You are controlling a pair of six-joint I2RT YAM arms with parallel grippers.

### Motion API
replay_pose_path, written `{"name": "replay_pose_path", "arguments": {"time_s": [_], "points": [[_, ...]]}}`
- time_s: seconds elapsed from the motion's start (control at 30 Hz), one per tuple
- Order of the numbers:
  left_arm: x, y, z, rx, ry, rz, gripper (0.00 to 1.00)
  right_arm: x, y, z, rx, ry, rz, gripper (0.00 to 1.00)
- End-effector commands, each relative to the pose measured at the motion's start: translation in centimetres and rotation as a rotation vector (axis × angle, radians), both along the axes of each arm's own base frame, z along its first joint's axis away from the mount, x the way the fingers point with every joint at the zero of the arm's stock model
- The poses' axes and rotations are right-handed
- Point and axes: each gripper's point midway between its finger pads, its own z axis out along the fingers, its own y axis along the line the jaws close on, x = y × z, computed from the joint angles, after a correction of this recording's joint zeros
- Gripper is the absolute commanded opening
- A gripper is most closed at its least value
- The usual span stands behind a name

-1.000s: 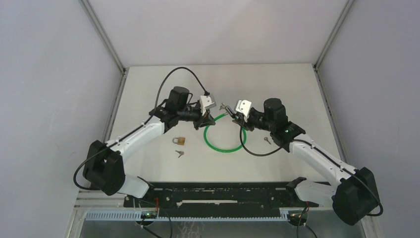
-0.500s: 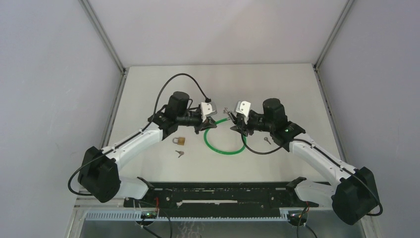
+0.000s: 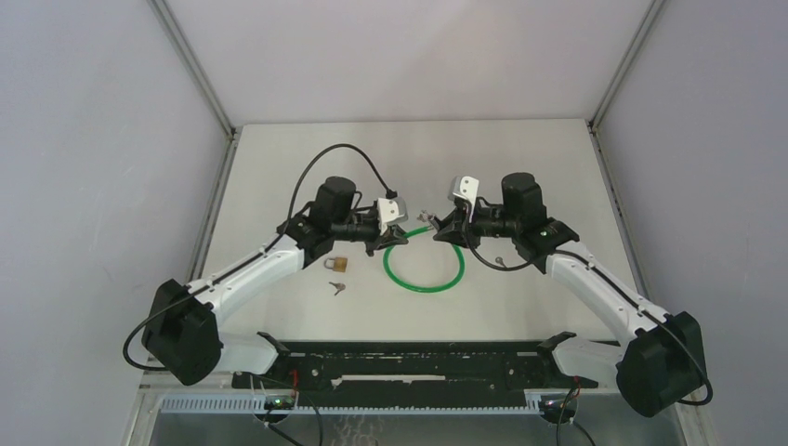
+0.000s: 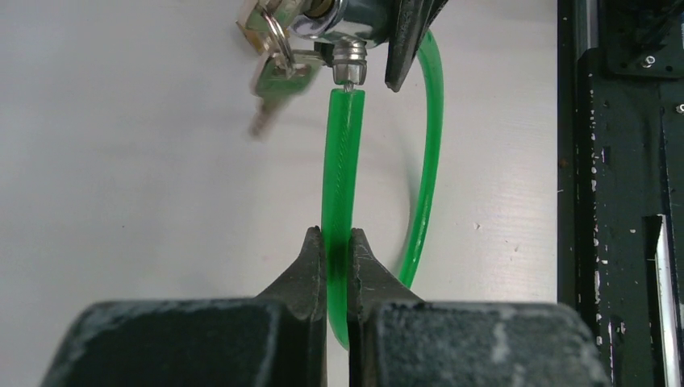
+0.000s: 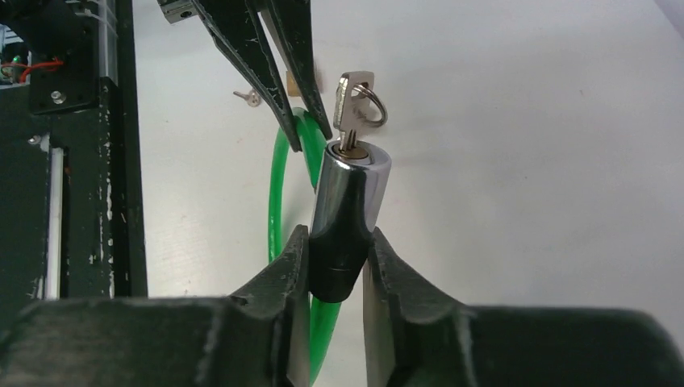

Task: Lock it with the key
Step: Lock the lock.

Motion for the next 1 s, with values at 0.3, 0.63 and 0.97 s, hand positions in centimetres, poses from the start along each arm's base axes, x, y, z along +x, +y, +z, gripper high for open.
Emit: {"name": "replay_pose_path", "arguments": {"time_s": [0.3,0.63,0.97], "points": [[-0.8,-0.7,2.5,-0.097,-0.01,-0.001,0.0,2.0,1.2,1.7,-0.108,-0.245,-0.048,0.0],[0.8,-1.5,5.0,-0.139,-0.046,0.029,0.0,3.4,1.4,3.0,-0.137,-0.307,-0.122,0.0],[0.6,-1.3,2.5,-0.078,-0.087,0.008,0.0,2.5,1.1,2.2,-0.171,-0.359,-0.114,0.0]]}}
